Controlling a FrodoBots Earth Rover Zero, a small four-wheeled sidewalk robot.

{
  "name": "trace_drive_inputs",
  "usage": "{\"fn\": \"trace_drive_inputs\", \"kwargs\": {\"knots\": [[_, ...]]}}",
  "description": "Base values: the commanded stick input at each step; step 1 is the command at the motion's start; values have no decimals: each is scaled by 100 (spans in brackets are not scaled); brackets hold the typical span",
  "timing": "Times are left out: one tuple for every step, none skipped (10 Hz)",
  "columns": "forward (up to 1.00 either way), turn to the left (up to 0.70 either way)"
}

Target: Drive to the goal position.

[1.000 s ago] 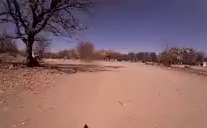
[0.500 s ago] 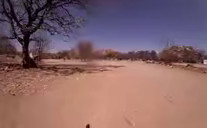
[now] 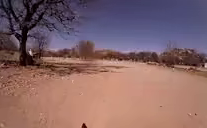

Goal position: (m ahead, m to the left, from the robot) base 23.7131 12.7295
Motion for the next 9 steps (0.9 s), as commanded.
{"fn": "trace_drive_inputs", "kwargs": {"knots": [[100, 0], [100, 0], [100, 0], [100, 0], [100, 0], [100, 0], [100, 0], [100, 0], [100, 0]]}}
